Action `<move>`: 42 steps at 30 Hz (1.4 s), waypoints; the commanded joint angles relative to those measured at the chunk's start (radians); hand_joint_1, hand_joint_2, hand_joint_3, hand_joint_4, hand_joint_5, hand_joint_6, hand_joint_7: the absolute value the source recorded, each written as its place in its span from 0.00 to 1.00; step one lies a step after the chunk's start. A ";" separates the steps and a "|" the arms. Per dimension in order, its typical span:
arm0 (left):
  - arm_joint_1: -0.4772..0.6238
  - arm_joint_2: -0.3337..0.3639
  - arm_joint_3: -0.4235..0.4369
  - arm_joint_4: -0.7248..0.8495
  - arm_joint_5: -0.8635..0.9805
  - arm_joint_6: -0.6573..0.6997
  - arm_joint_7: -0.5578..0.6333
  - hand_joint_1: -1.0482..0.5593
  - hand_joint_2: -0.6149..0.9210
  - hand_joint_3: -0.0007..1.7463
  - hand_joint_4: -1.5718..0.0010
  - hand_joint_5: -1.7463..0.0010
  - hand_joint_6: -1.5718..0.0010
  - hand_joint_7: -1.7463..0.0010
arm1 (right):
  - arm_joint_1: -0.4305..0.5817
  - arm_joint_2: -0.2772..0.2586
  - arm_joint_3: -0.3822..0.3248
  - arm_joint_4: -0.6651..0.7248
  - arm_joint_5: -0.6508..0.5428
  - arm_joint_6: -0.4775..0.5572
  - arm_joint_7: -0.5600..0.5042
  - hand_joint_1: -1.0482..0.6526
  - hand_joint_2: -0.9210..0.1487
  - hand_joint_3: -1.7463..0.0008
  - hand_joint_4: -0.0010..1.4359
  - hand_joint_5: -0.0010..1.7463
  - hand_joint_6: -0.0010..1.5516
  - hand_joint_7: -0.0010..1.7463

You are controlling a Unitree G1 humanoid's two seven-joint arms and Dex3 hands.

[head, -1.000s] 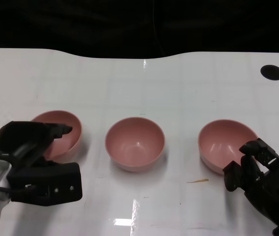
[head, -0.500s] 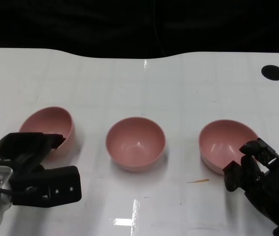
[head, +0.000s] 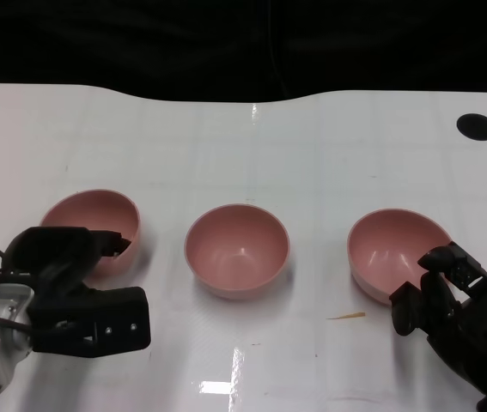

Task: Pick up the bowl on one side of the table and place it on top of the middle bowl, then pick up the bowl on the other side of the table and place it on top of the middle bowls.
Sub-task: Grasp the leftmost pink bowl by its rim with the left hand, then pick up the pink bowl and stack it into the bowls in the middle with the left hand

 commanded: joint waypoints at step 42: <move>0.078 0.127 0.109 -0.436 -0.087 -0.019 -0.040 0.71 1.00 0.07 0.59 0.00 0.67 0.00 | 0.009 -0.013 -0.004 -0.013 0.008 0.004 -0.006 0.60 0.35 0.33 0.62 1.00 0.56 0.77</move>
